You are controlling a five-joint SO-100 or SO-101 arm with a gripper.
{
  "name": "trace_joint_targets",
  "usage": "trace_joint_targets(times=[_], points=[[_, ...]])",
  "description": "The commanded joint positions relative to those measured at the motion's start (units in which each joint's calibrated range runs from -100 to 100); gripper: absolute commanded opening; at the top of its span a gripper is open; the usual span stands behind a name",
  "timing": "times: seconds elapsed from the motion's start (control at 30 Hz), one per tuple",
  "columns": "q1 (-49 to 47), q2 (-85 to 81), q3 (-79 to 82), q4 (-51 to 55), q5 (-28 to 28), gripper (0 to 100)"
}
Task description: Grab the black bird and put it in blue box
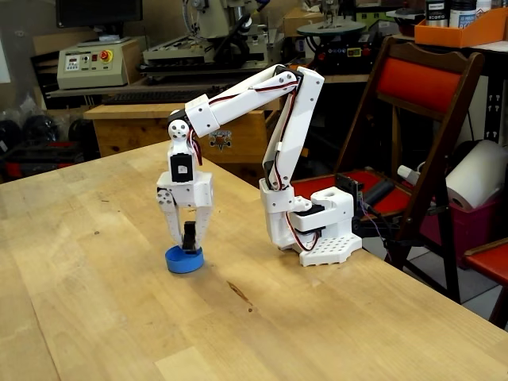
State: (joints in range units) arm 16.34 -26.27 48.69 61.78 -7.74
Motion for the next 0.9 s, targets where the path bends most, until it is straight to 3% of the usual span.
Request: trace_joint_targets(times=[0.0, 0.87], points=[[-0.3, -0.6, -1.3, -2.9, -0.1, 2], [-0.3, -0.6, -1.3, -4.4, -0.1, 3]])
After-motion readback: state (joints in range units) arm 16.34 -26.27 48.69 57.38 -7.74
